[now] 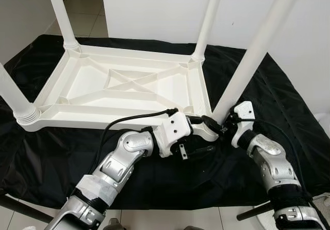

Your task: Building children table

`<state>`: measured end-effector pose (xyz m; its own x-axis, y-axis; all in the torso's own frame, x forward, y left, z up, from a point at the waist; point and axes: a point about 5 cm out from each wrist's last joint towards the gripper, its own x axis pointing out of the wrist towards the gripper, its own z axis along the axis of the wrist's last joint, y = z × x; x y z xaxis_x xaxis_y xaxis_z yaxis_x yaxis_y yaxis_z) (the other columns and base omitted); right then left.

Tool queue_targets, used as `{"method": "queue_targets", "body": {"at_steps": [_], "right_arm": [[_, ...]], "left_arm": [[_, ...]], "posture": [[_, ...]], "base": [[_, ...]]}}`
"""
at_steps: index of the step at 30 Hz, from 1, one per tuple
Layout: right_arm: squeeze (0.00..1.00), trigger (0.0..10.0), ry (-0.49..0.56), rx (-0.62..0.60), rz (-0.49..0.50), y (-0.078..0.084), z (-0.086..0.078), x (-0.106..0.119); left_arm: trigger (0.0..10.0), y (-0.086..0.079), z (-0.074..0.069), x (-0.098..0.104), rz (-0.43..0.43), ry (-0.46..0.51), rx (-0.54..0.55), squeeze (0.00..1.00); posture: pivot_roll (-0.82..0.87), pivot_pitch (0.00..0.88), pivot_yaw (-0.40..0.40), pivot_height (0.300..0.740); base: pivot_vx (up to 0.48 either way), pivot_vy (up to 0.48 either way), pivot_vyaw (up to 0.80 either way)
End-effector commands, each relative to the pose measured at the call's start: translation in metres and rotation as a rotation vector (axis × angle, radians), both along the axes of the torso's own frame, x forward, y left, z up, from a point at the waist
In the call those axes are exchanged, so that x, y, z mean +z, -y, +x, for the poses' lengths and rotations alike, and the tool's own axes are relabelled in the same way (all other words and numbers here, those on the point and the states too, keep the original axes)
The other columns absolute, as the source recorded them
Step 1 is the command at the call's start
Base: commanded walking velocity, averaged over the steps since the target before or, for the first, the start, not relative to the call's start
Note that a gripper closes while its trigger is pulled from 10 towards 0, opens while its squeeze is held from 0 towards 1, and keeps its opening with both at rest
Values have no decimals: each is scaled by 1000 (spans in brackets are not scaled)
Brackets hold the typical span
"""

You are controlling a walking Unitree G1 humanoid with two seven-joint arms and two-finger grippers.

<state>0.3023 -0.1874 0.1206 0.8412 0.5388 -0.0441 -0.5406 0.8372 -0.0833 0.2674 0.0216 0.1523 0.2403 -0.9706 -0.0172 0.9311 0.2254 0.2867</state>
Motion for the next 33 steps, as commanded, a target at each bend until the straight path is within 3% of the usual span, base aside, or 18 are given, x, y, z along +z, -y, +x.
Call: {"method": "queue_targets", "body": {"at_steps": [1,2,5,6,12,13,14,15,19,23,27,28,29,30,33], "right_arm": [[0,10000,-44,-36,9,-4,-4,-11],[0,10000,-29,-107,37,-5,-4,-10],[0,10000,-23,-150,56,-6,-4,-9],[0,10000,-13,-229,74,-10,-5,-8],[0,10000,5,-385,100,-21,-9,-7],[0,10000,10,-503,112,-28,-12,-7],[0,10000,10,-503,112,-28,-12,-7],[0,10000,21,-595,103,-30,-14,-7],[0,10000,12,-725,109,-38,-18,-11],[0,10000,1,-775,126,-46,-20,-13],[0,10000,6,-721,152,-55,-20,-10],[702,10000,6,-716,162,-54,-20,-9],[702,10000,6,-716,162,-54,-20,-9],[1000,10000,3,-722,172,-53,-21,-9],[1000,10000,13,-698,198,-49,-22,-6]], "left_arm": [[10000,-1,2,-2,-3,-3,33,0],[10000,-2,0,-2,-16,3,31,0],[10000,-3,0,-2,-25,8,30,0],[10000,-4,-1,-4,-28,5,33,0],[10000,-6,-2,-8,-25,0,38,0],[10000,-7,-2,-9,-24,3,38,0],[10000,-7,-2,-9,-24,3,38,0],[10000,-8,-2,-9,-26,7,40,0],[10000,-7,-1,-8,-29,15,42,0],[10000,-6,-1,-8,-30,18,37,0],[10000,-6,-2,-8,-30,19,25,0],[10000,-6,-2,-9,-29,21,22,0],[10000,-6,-2,-9,-29,21,22,0],[10000,-6,-2,-9,-29,22,20,0],[10000,-5,-2,-8,-33,22,20,0]], "posture": [[45,0,-64,740],[45,0,-68,740],[45,0,-68,740],[44,0,-77,740],[44,2,-81,740],[44,3,-82,740],[44,3,-82,740],[44,3,-82,740],[40,2,-80,740],[42,0,-79,740],[34,0,-74,740],[35,0,-75,740],[35,0,-75,740],[35,0,-75,740],[35,0,-77,740]], "base": [[0,0,0],[0,0,0],[0,0,0],[0,0,0],[0,0,0],[0,0,0],[0,0,0],[0,0,0],[0,0,0],[0,0,0],[0,0,0],[0,0,0],[0,0,0],[0,0,0],[0,0,0]]}}
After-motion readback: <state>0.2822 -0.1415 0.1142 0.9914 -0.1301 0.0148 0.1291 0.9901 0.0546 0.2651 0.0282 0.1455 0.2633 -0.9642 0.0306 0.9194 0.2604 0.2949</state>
